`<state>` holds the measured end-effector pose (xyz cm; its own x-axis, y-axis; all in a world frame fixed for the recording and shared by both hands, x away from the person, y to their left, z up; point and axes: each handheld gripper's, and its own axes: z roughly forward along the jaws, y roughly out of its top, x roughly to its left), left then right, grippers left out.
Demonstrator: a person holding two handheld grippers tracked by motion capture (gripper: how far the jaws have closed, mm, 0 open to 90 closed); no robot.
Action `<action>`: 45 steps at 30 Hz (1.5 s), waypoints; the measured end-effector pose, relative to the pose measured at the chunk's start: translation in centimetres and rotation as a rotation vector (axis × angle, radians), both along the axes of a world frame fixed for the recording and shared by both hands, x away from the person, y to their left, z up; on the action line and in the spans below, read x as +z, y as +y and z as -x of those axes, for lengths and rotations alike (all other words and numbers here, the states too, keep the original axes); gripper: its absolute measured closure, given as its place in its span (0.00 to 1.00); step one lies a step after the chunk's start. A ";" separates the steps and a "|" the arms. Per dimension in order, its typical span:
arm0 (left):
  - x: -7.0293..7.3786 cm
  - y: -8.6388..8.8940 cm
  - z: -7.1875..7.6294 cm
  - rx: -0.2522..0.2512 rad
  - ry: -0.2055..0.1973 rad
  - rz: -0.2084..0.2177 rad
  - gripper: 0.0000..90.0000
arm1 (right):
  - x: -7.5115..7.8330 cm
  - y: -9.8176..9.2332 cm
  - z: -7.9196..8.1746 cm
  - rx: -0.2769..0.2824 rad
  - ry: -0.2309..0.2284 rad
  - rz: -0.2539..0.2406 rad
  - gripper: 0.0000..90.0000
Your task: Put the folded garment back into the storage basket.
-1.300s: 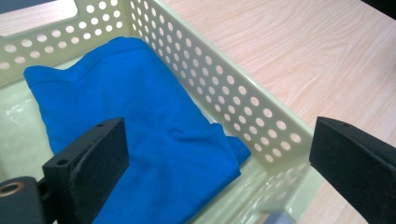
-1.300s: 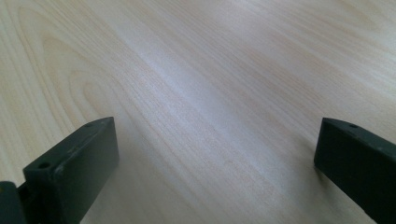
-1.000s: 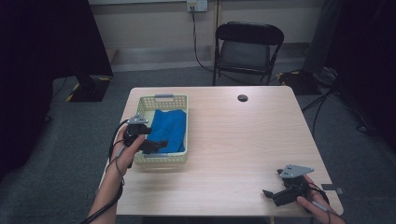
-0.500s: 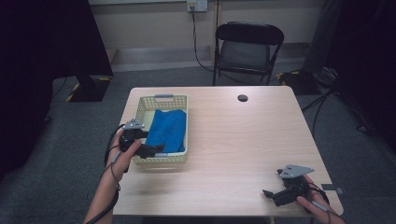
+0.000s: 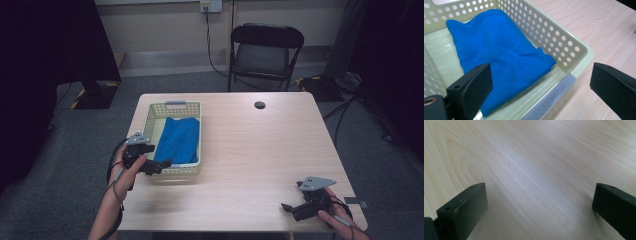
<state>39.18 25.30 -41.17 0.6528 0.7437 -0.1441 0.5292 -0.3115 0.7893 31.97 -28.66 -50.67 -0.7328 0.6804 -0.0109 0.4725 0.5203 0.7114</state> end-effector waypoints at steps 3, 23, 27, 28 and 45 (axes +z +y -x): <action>-0.2 0.1 0.3 -0.009 0.002 -0.003 0.04 | 0.0 0.0 0.0 0.000 0.000 0.000 0.00; -0.8 0.3 1.9 -0.015 -0.015 -0.001 0.04 | 0.0 0.0 0.0 0.000 0.000 0.000 0.00; -1.0 0.4 2.2 -0.017 -0.015 -0.009 0.04 | 0.0 0.0 0.0 0.000 0.000 0.000 0.00; -1.0 0.4 2.2 -0.017 -0.015 -0.009 0.04 | 0.0 0.0 0.0 0.000 0.000 0.000 0.00; -0.9 1.3 2.9 -0.005 -0.043 0.005 0.04 | 0.0 0.0 0.0 0.000 0.000 0.000 0.00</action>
<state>36.24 26.65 -42.07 0.6624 0.7395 -0.1196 0.4930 -0.3101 0.8129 31.98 -28.67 -50.67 -0.7329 0.6803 -0.0109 0.4724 0.5204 0.7114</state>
